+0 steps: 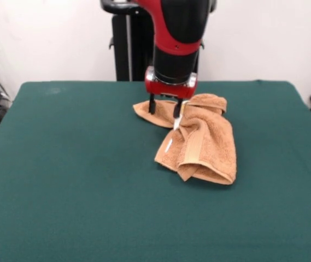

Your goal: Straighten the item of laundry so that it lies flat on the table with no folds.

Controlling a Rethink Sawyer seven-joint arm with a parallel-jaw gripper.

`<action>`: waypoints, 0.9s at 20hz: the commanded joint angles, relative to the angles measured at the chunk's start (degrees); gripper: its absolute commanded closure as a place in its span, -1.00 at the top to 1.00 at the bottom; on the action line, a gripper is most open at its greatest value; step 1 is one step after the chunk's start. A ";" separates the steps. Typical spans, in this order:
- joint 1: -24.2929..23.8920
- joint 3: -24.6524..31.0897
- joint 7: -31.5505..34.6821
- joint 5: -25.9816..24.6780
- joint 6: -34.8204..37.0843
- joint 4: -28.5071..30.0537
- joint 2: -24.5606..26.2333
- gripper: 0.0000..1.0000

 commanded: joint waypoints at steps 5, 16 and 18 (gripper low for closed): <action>-2.35 12.74 13.28 -1.12 5.06 -0.02 -0.63 1.00; -2.01 12.52 15.04 -1.99 5.96 -0.48 -0.65 1.00; -1.84 12.52 14.98 -1.97 5.13 -0.25 -0.36 1.00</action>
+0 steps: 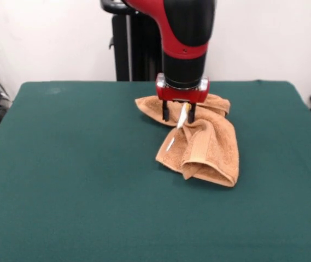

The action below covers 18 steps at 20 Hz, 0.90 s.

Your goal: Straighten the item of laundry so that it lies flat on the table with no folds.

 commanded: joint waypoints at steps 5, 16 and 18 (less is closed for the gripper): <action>3.44 4.04 16.82 -1.99 2.02 -1.35 3.94 -1.00; 3.71 4.74 19.09 -0.05 2.40 -2.68 6.11 -1.00; 3.67 5.01 19.17 0.08 2.44 -2.47 5.88 -1.00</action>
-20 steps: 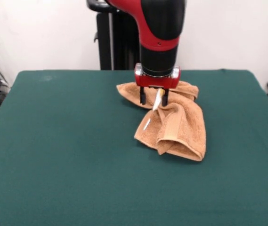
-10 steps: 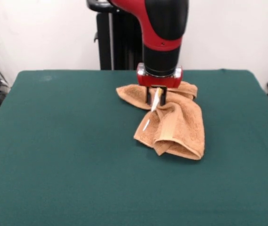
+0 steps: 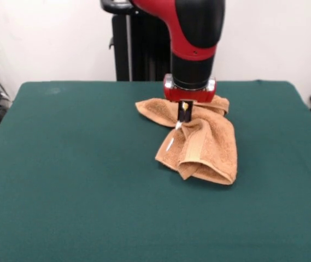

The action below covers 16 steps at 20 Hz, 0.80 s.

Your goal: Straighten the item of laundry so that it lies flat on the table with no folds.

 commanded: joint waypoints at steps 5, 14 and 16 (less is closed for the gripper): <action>4.36 1.77 21.42 -0.49 2.82 -3.28 5.12 -1.00; 19.04 -18.68 33.77 -4.00 15.24 -9.68 5.96 -1.00; 18.05 -17.05 33.14 -3.89 14.80 -8.77 4.29 -1.00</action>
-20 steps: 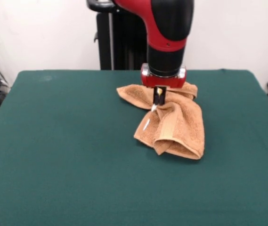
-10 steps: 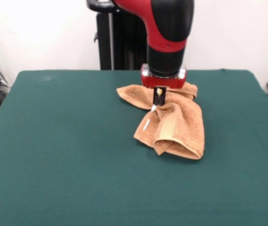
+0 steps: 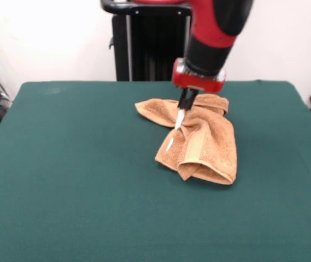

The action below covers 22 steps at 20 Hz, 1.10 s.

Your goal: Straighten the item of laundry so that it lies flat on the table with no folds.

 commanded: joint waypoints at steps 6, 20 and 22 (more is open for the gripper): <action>-4.26 8.36 16.58 0.41 0.35 1.59 -3.58 -1.00; -6.25 9.40 19.16 -3.92 -7.26 0.87 -1.06 1.00; -6.79 10.37 19.02 -4.00 -7.62 0.77 -0.82 1.00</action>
